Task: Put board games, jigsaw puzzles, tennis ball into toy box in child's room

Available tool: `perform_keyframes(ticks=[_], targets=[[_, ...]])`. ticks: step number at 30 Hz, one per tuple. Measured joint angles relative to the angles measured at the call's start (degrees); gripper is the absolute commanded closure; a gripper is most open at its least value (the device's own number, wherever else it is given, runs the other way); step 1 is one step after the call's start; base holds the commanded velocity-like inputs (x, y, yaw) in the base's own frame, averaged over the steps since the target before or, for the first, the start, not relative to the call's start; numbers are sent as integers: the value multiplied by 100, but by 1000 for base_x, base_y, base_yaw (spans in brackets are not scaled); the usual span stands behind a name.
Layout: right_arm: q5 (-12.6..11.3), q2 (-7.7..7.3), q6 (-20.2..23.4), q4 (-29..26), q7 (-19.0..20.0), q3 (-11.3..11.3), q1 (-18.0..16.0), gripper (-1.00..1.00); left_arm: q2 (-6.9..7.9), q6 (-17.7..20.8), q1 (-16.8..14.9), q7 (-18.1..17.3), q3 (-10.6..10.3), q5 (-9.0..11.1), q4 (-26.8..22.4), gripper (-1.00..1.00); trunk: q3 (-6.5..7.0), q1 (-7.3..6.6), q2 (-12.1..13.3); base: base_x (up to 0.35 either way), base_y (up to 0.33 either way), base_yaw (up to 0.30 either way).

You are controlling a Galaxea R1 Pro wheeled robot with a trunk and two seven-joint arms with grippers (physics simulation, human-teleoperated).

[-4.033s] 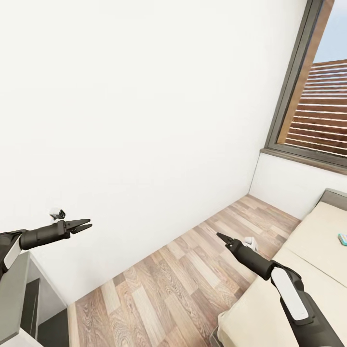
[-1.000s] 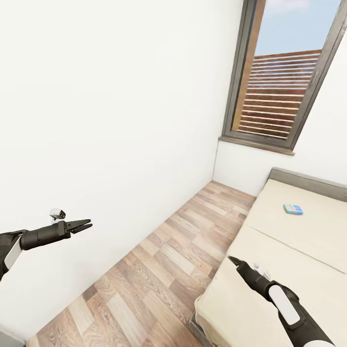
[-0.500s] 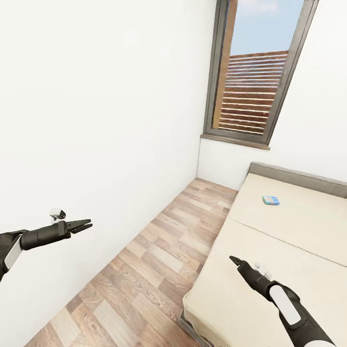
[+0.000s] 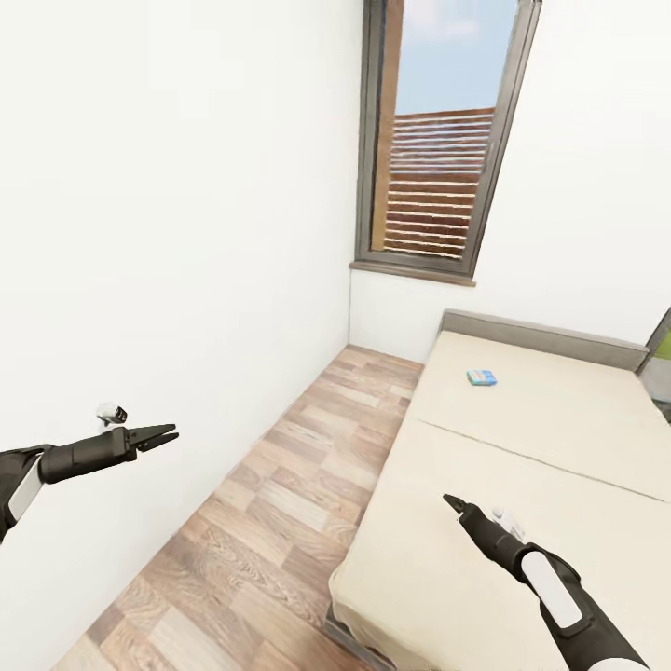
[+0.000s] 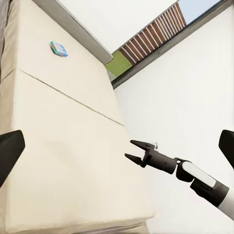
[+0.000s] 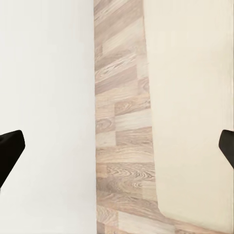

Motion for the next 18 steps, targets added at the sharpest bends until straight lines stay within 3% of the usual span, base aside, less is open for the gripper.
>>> perform_keyframes(ticks=[18], targets=[[14,13,-6,0,1,8,0,-100,5,0,9,-4,9,-2,0,-100,124,0,0,0,0,-219]])
